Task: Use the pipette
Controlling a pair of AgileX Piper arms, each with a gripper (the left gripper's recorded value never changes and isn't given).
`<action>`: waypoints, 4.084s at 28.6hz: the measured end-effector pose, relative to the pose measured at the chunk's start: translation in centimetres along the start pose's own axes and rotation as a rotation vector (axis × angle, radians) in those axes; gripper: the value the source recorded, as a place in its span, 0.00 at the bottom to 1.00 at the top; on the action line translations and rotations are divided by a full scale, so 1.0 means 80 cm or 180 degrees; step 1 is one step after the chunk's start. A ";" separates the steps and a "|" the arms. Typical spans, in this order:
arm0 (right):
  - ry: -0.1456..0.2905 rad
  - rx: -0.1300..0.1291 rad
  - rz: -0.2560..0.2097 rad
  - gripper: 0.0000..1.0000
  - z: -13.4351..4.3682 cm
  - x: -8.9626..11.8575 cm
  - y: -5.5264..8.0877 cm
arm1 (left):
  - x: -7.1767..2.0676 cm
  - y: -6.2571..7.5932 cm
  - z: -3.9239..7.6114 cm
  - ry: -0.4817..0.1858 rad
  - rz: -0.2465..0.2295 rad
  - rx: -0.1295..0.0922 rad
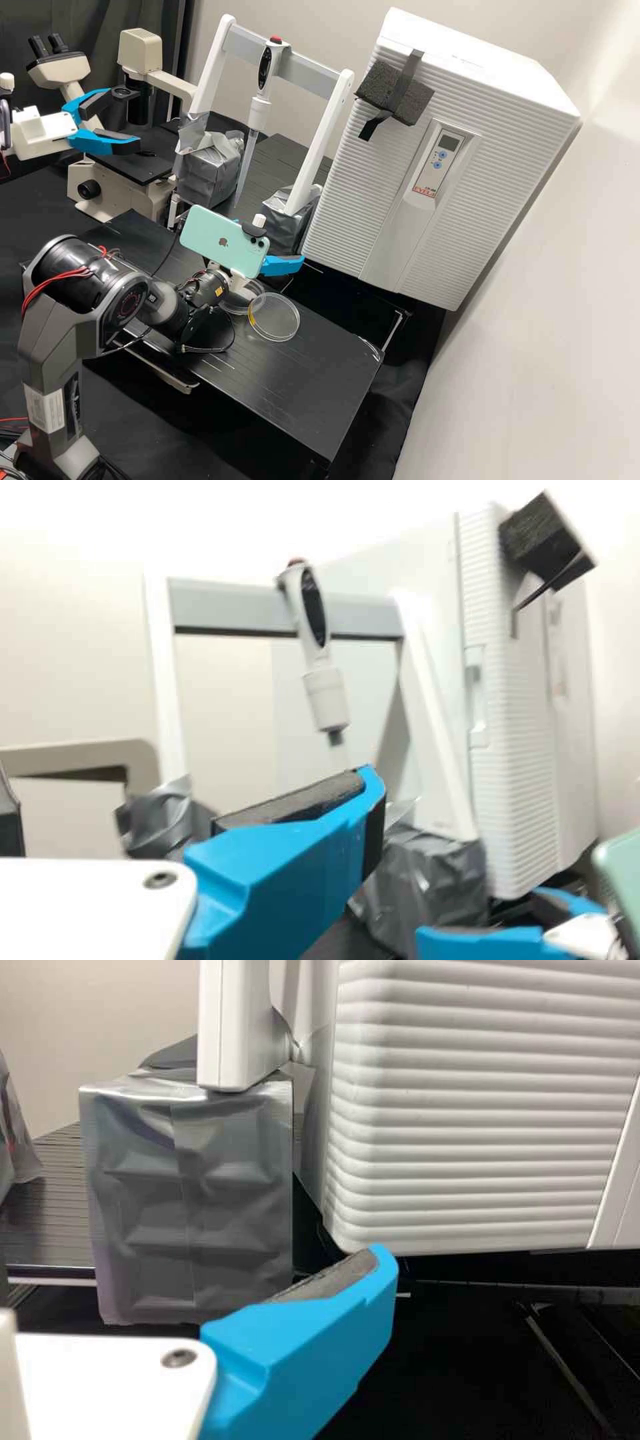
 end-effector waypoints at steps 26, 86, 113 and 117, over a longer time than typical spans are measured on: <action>0.0941 0.0266 0.0204 1.00 -0.120 0.004 0.062 | -0.009 0.003 0.011 -0.0024 0.0014 -0.0055; 0.0760 -0.0153 0.0279 0.00 -0.225 0.104 0.088 | -0.010 -0.002 0.000 0.0111 -0.0017 -0.0035; 0.0789 -0.0186 0.0219 0.00 -0.234 0.102 0.083 | -0.011 -0.001 -0.004 0.0139 -0.0016 -0.0027; 0.0794 -0.0185 0.0215 0.00 -0.235 0.102 0.083 | -0.011 -0.001 -0.004 0.0139 -0.0016 -0.0027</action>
